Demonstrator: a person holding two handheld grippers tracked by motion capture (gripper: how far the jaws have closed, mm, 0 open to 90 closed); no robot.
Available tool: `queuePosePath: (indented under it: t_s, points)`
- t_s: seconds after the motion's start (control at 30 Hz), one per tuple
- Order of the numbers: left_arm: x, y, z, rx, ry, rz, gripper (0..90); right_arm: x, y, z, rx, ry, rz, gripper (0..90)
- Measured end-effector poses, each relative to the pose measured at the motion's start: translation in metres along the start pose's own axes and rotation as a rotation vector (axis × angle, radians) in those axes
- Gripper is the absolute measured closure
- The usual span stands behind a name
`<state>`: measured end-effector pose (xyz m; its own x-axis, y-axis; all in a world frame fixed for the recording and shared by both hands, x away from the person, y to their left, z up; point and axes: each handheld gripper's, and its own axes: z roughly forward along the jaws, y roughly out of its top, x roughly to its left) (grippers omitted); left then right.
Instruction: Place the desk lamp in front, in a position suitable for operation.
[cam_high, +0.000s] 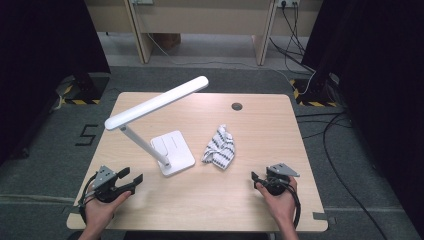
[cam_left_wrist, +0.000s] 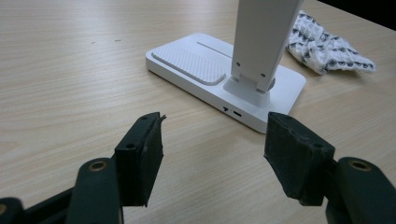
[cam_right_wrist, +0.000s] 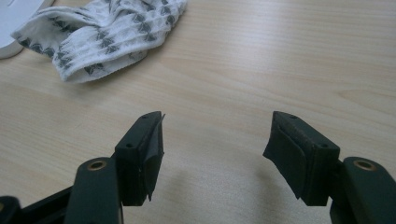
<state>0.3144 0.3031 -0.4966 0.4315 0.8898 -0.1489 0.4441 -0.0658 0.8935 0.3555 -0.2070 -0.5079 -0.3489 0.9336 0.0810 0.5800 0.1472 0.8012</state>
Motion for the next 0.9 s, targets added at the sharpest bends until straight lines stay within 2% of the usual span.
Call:
queuePosePath:
  t_s: [0.03,0.1,0.2,0.27,0.43,0.63,0.9]
  points:
    - [-0.001,0.001,0.0,0.001,-0.005,0.003,36.1,0.0,0.0,0.0,0.0,0.001,-0.003,36.2]
    - [-0.004,0.005,0.002,-0.008,-0.028,-0.027,36.1,0.0,0.001,0.0,-0.002,-0.002,-0.005,36.4]
    - [-0.013,0.012,0.006,-0.019,-0.041,-0.037,36.8,0.002,0.003,0.001,0.017,-0.017,-0.042,38.3]
    - [-0.017,0.018,0.009,-0.023,-0.051,-0.053,37.0,0.004,0.005,0.001,0.021,-0.009,-0.038,39.0]
    - [-0.026,0.032,0.014,-0.042,-0.052,-0.014,35.2,0.007,0.009,0.003,0.014,0.002,-0.046,39.7]
    - [-0.032,0.041,0.019,-0.053,-0.05,0.004,31.9,0.008,0.01,0.004,0.01,0.007,-0.046,40.0]
    - [-0.036,0.052,0.024,-0.074,-0.045,-0.006,30.2,0.009,0.01,0.007,0.012,0.011,-0.041,40.2]
